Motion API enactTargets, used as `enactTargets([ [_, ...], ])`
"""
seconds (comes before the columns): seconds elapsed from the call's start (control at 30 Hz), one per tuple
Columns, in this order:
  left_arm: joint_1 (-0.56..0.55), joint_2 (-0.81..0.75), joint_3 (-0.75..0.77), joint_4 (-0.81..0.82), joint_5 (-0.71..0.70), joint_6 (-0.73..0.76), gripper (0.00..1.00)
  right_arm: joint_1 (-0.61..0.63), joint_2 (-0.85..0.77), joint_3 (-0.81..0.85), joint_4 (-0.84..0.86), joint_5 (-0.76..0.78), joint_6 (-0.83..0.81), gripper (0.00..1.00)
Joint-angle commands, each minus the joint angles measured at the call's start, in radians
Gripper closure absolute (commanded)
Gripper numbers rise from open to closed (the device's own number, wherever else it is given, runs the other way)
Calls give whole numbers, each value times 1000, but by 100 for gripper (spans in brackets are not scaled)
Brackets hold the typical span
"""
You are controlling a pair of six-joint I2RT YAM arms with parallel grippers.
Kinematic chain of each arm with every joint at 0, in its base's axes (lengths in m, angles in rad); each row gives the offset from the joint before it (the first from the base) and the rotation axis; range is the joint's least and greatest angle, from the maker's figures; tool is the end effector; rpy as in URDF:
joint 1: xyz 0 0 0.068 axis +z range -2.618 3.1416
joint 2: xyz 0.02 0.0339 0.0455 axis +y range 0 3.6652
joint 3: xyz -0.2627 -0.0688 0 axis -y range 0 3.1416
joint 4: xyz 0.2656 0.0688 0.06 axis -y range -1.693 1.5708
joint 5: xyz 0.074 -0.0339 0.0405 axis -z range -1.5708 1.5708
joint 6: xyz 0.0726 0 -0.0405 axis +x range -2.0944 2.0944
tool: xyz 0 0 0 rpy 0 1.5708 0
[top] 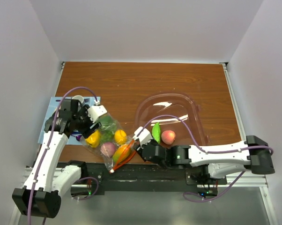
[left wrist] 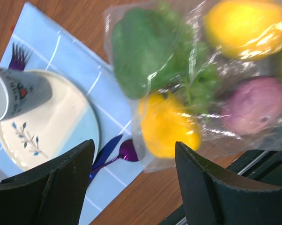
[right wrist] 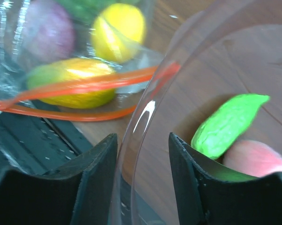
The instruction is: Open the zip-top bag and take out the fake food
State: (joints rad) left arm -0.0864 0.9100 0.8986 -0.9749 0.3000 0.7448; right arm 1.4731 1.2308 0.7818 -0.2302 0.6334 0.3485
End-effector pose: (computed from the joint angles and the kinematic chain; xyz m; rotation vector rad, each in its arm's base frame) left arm 0.2015 -0.0390 0.2583 1.1106 2.2357 -0.1141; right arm 0.0721 0.2952 0.2167 -0.8406 1.9503 0.3705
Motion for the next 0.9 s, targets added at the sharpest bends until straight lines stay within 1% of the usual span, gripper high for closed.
enactTargets([
  [0.0,86,16,-1,1,19,95,24,4,-102,-33,-184,156,38,52],
  [0.03,174,32,14,-11,43,112,21,1,-128,-35,-223,167,43,52],
  [0.13,270,107,39,-54,119,175,13,-8,-162,-38,-296,201,56,53],
  [0.23,312,161,37,-83,175,217,12,-19,-179,-27,-334,230,84,55],
  [0.27,315,168,33,-90,186,232,12,-22,-169,-21,-356,248,107,53],
  [0.3,315,174,26,-91,206,235,12,-25,-162,3,-385,270,133,46],
  [0.33,315,173,11,-88,215,238,11,-31,-153,13,-411,308,147,30],
  [0.43,313,185,-16,-67,241,245,11,-28,-132,97,-443,344,167,15],
  [0.47,313,199,-21,-62,241,245,11,-25,-137,123,-426,310,146,14],
  [0.5,315,207,-26,-56,246,246,10,-14,-154,158,-404,287,129,10],
  [0.53,313,213,-36,-41,248,248,10,10,-160,168,-333,267,112,5],
  [0.57,313,225,-41,-33,251,249,10,29,-160,172,-301,243,75,3],
  [0.67,313,242,-61,4,280,248,9,90,-104,200,-236,220,40,4],
  [0.7,315,248,-72,24,281,246,9,120,-58,200,-219,213,27,5],
  [0.77,315,271,-76,44,287,235,9,147,-12,194,-166,190,0,9],
  [0.87,313,303,-78,73,298,222,11,177,76,171,-84,132,-16,11],
])
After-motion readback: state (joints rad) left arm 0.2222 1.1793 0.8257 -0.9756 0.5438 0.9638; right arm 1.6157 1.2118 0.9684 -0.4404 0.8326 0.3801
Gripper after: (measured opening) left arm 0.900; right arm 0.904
